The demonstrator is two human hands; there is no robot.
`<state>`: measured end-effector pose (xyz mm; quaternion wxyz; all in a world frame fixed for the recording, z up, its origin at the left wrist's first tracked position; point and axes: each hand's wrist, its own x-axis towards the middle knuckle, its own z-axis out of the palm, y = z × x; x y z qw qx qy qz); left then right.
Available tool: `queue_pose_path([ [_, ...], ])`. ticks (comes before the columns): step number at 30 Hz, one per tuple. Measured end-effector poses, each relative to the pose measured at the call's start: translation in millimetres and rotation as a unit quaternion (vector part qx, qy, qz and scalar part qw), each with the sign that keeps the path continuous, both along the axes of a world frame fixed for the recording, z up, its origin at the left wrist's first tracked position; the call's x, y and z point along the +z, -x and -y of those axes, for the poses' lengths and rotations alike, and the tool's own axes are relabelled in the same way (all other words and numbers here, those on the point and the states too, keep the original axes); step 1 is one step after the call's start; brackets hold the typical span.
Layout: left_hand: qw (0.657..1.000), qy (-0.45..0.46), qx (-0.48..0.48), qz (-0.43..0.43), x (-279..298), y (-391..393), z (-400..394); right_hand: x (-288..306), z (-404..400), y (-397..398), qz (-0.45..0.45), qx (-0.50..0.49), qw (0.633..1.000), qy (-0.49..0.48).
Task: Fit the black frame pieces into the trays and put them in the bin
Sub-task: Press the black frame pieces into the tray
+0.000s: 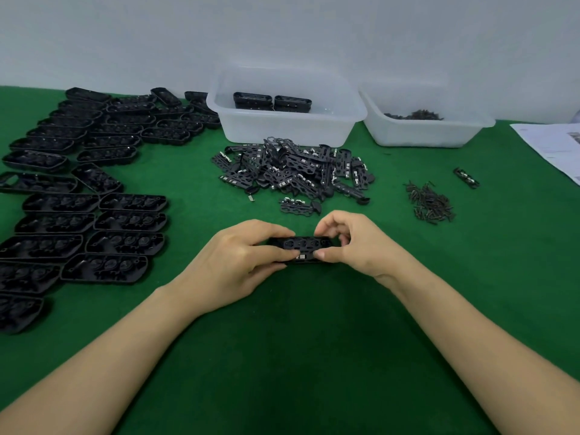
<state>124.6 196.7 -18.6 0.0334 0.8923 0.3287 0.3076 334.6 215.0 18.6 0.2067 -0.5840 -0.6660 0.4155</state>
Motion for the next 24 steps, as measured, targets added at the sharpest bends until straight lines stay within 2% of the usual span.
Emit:
queue_pose_path([
  [18,0.996,0.077,0.023,0.037,-1.1,-1.1,0.3,-11.4,5.8,-11.0,-0.047,0.013,0.998,-0.039],
  [20,0.995,0.087,0.03,0.04,-1.7,-0.8,-0.6,-12.3,7.5,-13.4,-0.055,-0.005,0.994,-0.096],
  [21,0.994,0.091,0.035,0.043,-2.2,-0.6,-1.2,-11.4,9.7,-13.4,-0.04,-0.018,0.986,-0.16],
  [24,0.991,0.108,0.052,0.063,-2.6,0.1,-2.9,-10.4,22.1,-5.4,0.059,0.031,0.93,-0.361],
])
